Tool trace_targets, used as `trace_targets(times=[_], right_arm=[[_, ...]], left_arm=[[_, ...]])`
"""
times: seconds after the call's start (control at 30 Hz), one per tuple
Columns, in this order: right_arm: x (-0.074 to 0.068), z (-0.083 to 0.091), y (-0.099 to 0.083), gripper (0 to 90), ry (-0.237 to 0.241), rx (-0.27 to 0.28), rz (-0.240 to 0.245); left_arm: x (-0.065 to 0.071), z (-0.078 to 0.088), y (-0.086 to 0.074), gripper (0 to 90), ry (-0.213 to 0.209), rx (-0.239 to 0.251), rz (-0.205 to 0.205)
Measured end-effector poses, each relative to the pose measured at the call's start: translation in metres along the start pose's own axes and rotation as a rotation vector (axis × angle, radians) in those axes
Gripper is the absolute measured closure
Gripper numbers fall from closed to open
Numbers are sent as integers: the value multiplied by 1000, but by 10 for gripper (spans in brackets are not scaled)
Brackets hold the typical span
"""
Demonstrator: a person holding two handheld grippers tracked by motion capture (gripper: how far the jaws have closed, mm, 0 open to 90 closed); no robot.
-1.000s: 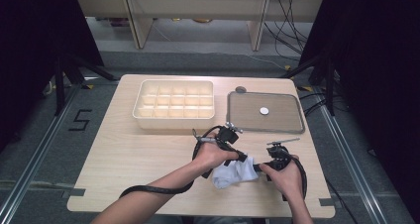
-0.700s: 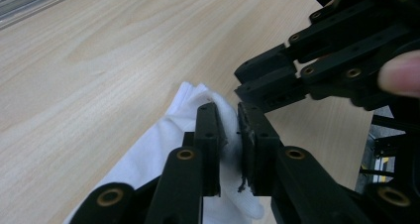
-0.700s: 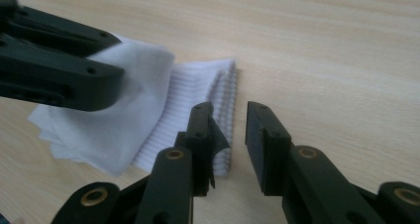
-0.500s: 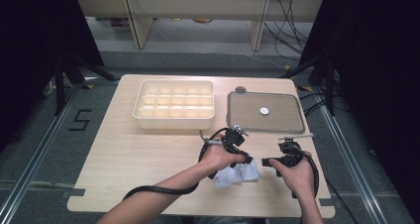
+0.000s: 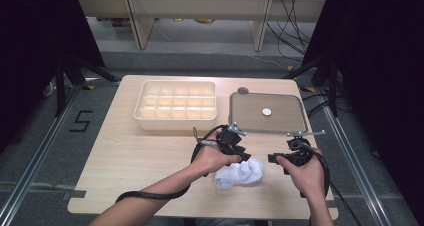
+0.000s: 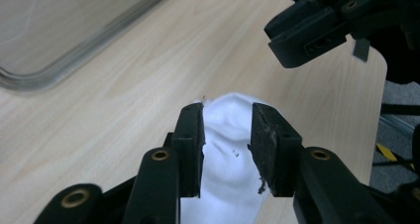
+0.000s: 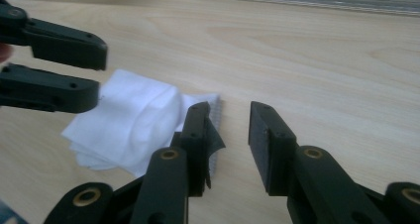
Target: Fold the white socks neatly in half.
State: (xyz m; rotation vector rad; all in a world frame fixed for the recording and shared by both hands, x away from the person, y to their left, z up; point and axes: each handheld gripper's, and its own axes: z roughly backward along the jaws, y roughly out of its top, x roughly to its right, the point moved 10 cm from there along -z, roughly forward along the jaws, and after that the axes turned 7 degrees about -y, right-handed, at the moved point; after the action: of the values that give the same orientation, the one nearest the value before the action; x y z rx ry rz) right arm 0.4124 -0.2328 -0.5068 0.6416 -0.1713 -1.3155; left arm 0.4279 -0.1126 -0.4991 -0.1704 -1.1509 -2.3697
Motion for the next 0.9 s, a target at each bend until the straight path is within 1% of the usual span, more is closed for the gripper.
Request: trace_targets(times=[0.03, 0.07, 0.1, 0.13, 0.17, 0.2, 0.23, 0.27, 0.3, 0.33, 0.37, 0.43, 0.47, 0.5, 0.53, 0.57, 0.6, 0.67, 0.7, 0.73, 0.77, 0.8, 0.83, 0.87, 0.9], right_arm=[[-6, -1, -1, 697, 34, -14, 16], [-8, -3, -2, 698, 42, -19, 27], [-11, -7, -3, 698, 44, -31, 39], [-11, -11, -4, 698, 39, -29, 57], [-13, -16, -7, 699, 54, -62, 43], [-12, -19, -8, 701, 42, -71, 45], [-8, -24, -11, 703, -1, -88, 50], [-6, -29, -14, 707, -4, -95, 62], [-7, -31, -16, 715, 3, -105, 54], [-6, -34, -18, 727, 9, -113, 58], [-8, -35, -20, 741, 12, -126, 36], [-7, -38, -22, 767, 15, -136, 51], [-8, -39, -23, 778, 25, -141, 44], [-8, -40, -24, 789, 24, -149, 40], [-5, -42, -24, 793, 16, -144, 62], [-10, -41, -26, 797, 25, -168, 11], [-11, -42, -26, 800, 25, -169, 9], [-7, -44, -26, 802, 25, -160, 45], [-8, -45, -26, 803, 27, -154, 44], [-6, -45, -27, 803, 21, -155, 44], [-7, -45, -27, 802, 28, -159, 36], [-8, -43, -29, 803, 20, -183, 10], [-7, -43, -29, 803, 21, -174, 14], [-6, -44, -28, 802, 25, -162, 28], [-8, -43, -30, 803, 16, -186, -1]], left_arm=[[1, -1, -6, 654, -7, -15, 7], [3, -3, -11, 654, -23, -28, 10], [4, -5, -13, 650, -20, -38, 10], [7, -8, -18, 641, -24, -59, 5], [9, -10, -20, 627, -30, -70, 0], [12, -14, -23, 614, -39, -86, -12], [14, -16, -26, 590, -41, -102, -28], [15, -20, -28, 566, -36, -114, -45], [15, -22, -31, 541, -28, -130, -64], [14, -24, -34, 526, -15, -156, -91], [13, -27, -36, 518, -6, -167, -106], [13, -32, -38, 517, -7, -178, -115], [14, -35, -40, 521, -10, -183, -111], [15, -37, -41, 530, -12, -187, -113], [14, -39, -42, 539, -2, -194, -111], [14, -41, -42, 555, -1, -195, -105], [13, -42, -42, 573, 0, -193, -102], [12, -44, -42, 605, 4, -195, -98], [12, -45, -42, 638, -2, -195, -99], [10, -45, -43, 661, 4, -198, -96], [10, -45, -43, 708, 0, -194, -91], [10, -44, -42, 745, -9, -186, -82], [10, -43, -41, 797, -12, -183, -73], [10, -42, -39, 841, -21, -170, -62], [10, -41, -38, 884, -24, -161, -61]])
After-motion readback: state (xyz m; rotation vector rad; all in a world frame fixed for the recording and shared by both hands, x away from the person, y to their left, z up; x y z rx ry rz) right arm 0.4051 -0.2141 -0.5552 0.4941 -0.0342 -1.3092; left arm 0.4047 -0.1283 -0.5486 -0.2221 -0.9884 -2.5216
